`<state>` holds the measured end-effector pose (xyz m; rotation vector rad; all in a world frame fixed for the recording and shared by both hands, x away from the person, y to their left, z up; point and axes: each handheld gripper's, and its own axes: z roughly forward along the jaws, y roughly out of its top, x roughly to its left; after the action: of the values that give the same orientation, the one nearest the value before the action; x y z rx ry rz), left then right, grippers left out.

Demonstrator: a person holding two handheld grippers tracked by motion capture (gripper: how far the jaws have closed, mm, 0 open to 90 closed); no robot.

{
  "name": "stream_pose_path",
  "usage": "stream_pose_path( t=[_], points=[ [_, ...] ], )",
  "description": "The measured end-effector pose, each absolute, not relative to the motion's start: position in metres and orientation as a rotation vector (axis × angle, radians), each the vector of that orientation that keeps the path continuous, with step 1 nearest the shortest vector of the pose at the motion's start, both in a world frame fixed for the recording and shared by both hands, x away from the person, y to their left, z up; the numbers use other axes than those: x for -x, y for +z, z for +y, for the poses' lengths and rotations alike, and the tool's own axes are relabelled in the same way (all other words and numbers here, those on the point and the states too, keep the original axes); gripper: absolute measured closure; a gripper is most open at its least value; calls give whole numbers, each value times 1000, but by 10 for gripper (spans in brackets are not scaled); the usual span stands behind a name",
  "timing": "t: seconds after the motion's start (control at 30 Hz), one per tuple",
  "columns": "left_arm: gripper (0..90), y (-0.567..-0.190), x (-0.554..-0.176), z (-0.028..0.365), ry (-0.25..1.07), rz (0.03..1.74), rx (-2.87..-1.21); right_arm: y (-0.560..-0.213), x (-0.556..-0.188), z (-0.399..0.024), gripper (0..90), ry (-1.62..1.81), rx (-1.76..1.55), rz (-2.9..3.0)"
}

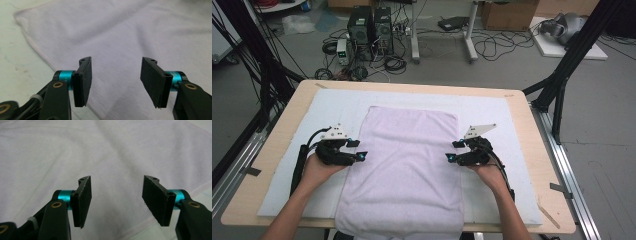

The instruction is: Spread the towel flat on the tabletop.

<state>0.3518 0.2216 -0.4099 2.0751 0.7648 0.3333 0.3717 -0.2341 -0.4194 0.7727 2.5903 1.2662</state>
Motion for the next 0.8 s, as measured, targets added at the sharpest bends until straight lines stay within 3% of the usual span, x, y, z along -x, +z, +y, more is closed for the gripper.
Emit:
stream_pose_path(
  t=[0.23,0.8],
  points=[
    [429,-394,-370,219,358,769,-2062,-406,-391,-232,339,1249,-804,2568],
    [435,-393,-372,223,338,765,-2037,-405,-387,-226,315,1232,-765,2574]
  ],
)
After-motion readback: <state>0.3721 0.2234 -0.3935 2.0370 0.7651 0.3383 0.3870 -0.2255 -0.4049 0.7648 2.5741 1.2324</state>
